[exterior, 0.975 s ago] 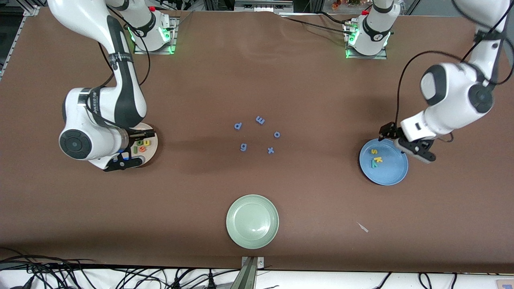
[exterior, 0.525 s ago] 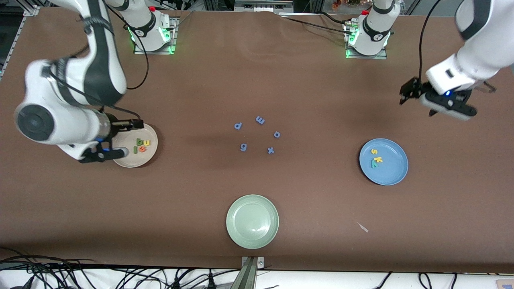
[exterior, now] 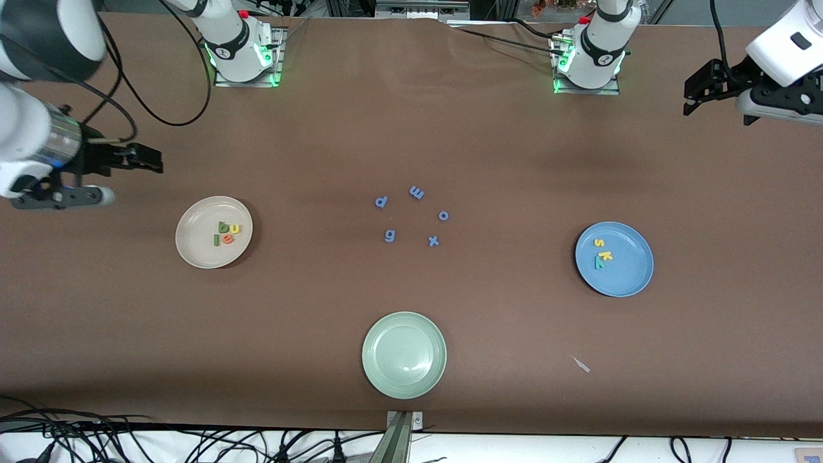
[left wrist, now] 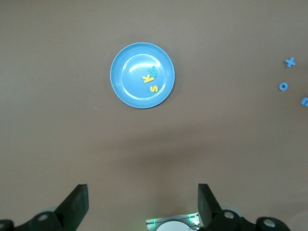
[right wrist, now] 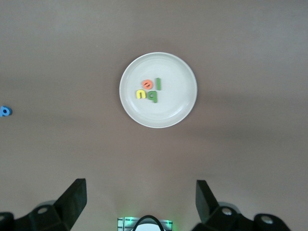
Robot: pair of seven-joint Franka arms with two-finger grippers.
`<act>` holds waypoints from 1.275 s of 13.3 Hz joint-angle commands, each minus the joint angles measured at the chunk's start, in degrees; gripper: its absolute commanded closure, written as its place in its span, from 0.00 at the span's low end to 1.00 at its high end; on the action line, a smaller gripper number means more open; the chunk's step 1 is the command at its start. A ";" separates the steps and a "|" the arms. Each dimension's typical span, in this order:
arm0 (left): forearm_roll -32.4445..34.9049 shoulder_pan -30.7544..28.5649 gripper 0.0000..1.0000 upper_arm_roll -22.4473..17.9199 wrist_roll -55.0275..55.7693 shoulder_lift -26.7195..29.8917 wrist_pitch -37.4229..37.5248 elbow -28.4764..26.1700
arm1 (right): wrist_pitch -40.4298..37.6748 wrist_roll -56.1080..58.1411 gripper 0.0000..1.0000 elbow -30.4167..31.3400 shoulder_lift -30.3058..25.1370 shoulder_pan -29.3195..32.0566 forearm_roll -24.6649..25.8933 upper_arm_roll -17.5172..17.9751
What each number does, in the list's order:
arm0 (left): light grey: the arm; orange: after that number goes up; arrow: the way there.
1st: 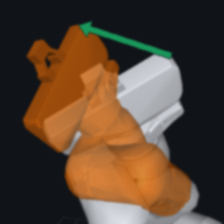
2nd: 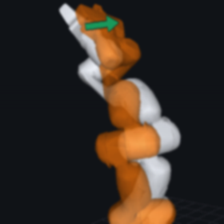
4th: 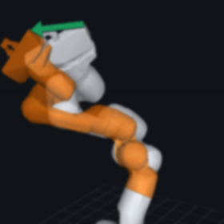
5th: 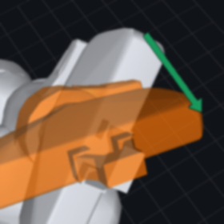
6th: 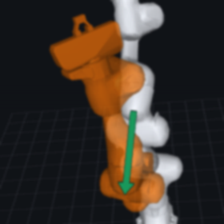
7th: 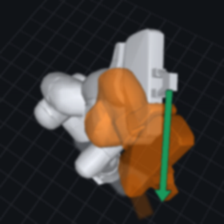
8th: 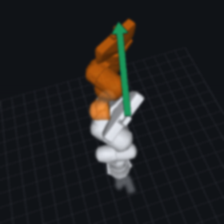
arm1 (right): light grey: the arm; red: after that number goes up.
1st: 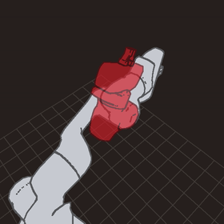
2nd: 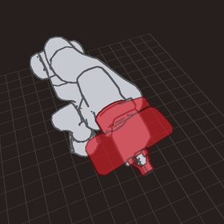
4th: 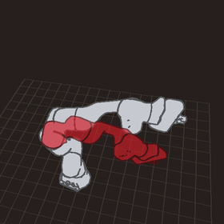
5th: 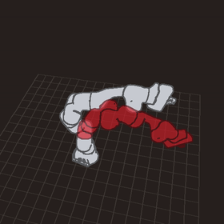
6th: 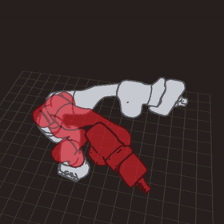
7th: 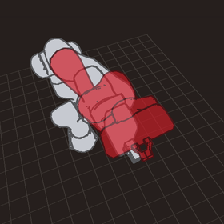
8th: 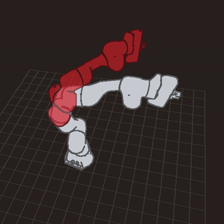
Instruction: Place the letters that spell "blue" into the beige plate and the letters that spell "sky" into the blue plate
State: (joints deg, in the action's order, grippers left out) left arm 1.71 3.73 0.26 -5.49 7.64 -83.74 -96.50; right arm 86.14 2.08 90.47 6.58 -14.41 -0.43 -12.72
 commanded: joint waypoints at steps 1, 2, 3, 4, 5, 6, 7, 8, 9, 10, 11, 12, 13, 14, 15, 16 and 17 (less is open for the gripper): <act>0.93 0.84 0.00 -0.35 2.76 -4.29 2.44 5.01 | 0.69 -0.50 0.00 1.73 -3.24 5.70 2.62 4.46; 0.23 0.41 0.00 -0.26 2.76 -4.47 2.36 5.01 | 0.78 -0.58 0.00 1.38 -3.77 7.71 2.71 5.42; -0.04 0.58 0.00 -0.17 2.76 -4.56 2.36 5.10 | 0.95 -0.50 0.00 0.94 -4.38 10.95 2.63 7.60; -0.04 0.67 0.00 -0.17 2.76 -4.56 2.36 5.10 | 0.96 -0.41 0.00 0.50 -5.08 12.12 2.54 8.41; -0.04 0.75 0.00 -0.09 2.76 -4.56 2.36 5.10 | 0.87 -0.41 0.00 0.41 -5.18 12.21 2.62 8.50; 0.05 0.84 0.00 -0.09 2.76 -4.56 2.27 5.19 | 1.04 -0.49 0.00 0.50 -5.09 12.74 2.36 8.51; 0.05 0.84 0.00 0.00 2.76 -4.56 2.27 5.19 | 1.48 -1.02 0.00 0.67 -4.92 13.27 1.93 8.51; 0.05 0.84 0.00 0.00 2.76 -4.56 2.27 5.19 | 1.74 -1.11 0.00 0.94 -4.91 13.27 2.01 8.59; 0.05 0.84 0.00 0.00 2.76 -4.56 2.27 5.19 | 1.75 -1.46 0.00 0.94 -4.91 13.18 1.92 8.59; 0.05 0.75 0.00 0.00 2.76 -4.56 2.27 5.19 | 1.75 -1.46 0.00 0.94 -4.91 13.10 1.92 8.59; 0.05 0.75 0.00 0.00 2.76 -4.56 2.27 5.19 | 1.75 -1.64 0.00 0.85 -4.83 13.09 1.92 8.59; 0.05 0.75 0.00 0.00 2.76 -4.56 2.35 5.19 | 1.75 -1.64 0.00 0.50 -4.57 12.83 2.01 8.51; 0.05 0.67 0.00 0.00 2.76 -4.56 2.36 5.19 | 1.66 -1.46 0.00 0.07 -3.78 12.83 1.92 8.42; 0.05 0.67 0.00 0.00 2.76 -4.56 2.44 5.10 | 1.75 -1.03 0.00 -0.72 -3.42 12.83 1.92 8.33; -0.04 0.67 0.00 0.00 2.76 -4.56 2.44 5.19 | 1.66 -1.02 0.00 -0.99 -3.07 12.92 1.92 8.33; 0.05 0.67 0.00 0.00 2.76 -4.56 2.44 5.10 | 1.75 -1.02 0.00 -0.99 -3.07 12.92 1.92 8.33; -0.04 0.67 0.00 0.00 2.76 -4.56 2.44 5.10 | 1.75 -1.02 0.00 -0.99 -3.07 12.92 1.92 8.42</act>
State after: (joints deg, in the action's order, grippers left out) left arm 1.70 4.16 0.31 -3.37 3.78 -82.75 -93.13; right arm 87.86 1.44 90.61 2.95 -2.26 1.21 -5.13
